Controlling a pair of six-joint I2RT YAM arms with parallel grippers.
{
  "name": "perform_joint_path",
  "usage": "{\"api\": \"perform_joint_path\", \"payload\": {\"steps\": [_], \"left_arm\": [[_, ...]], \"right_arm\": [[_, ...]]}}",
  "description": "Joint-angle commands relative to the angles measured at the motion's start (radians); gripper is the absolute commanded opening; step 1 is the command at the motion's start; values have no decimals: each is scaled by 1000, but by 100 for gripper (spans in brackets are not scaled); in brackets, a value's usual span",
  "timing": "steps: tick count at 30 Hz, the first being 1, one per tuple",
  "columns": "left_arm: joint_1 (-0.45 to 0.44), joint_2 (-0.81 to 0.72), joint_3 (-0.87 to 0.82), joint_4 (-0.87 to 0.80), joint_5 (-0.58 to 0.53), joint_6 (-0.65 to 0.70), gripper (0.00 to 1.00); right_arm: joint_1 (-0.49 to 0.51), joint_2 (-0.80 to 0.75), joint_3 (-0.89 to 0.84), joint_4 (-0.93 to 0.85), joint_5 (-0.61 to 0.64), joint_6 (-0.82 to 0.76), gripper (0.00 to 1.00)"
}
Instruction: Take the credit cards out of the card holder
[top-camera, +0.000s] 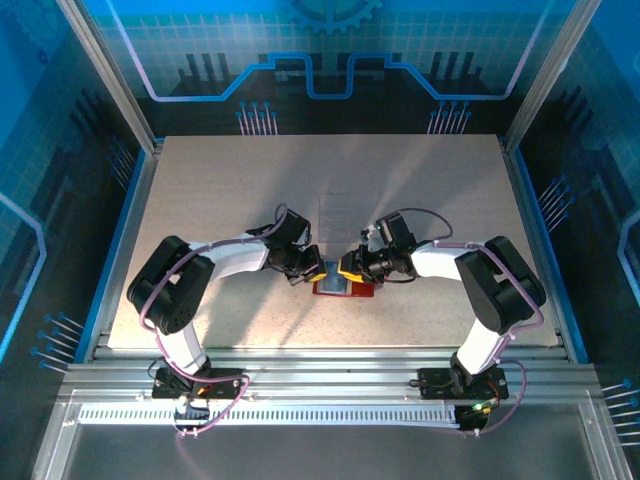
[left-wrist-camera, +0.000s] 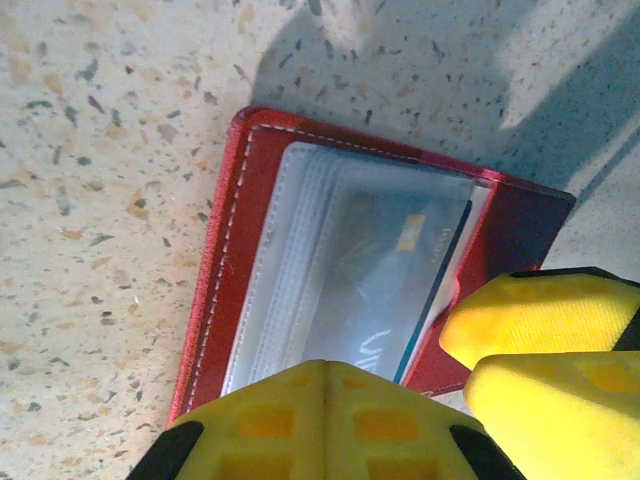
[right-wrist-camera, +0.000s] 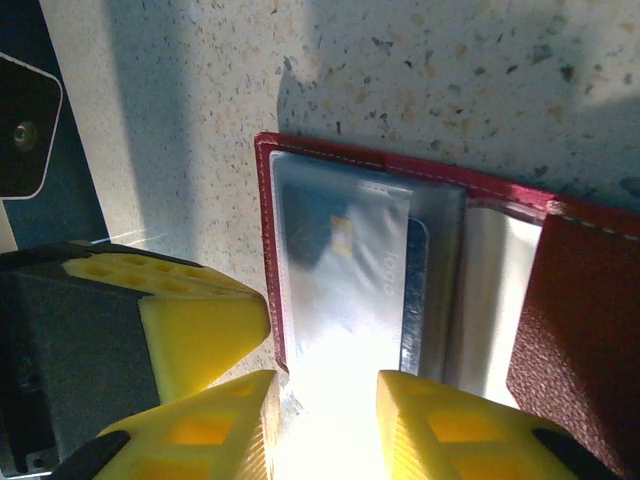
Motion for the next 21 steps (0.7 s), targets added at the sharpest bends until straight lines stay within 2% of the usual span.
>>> {"api": "perform_joint_path", "payload": {"steps": [1, 12, 21], "left_arm": [[-6, 36, 22, -39, -1, 26, 6], [-7, 45, 18, -53, -10, 32, 5], [-6, 37, 13, -55, -21, 30, 5]], "right_arm": [[7, 19, 20, 14, -24, 11, 33], [7, 52, 20, -2, -29, 0, 34], [7, 10, 23, -109, 57, -39, 34]]}}
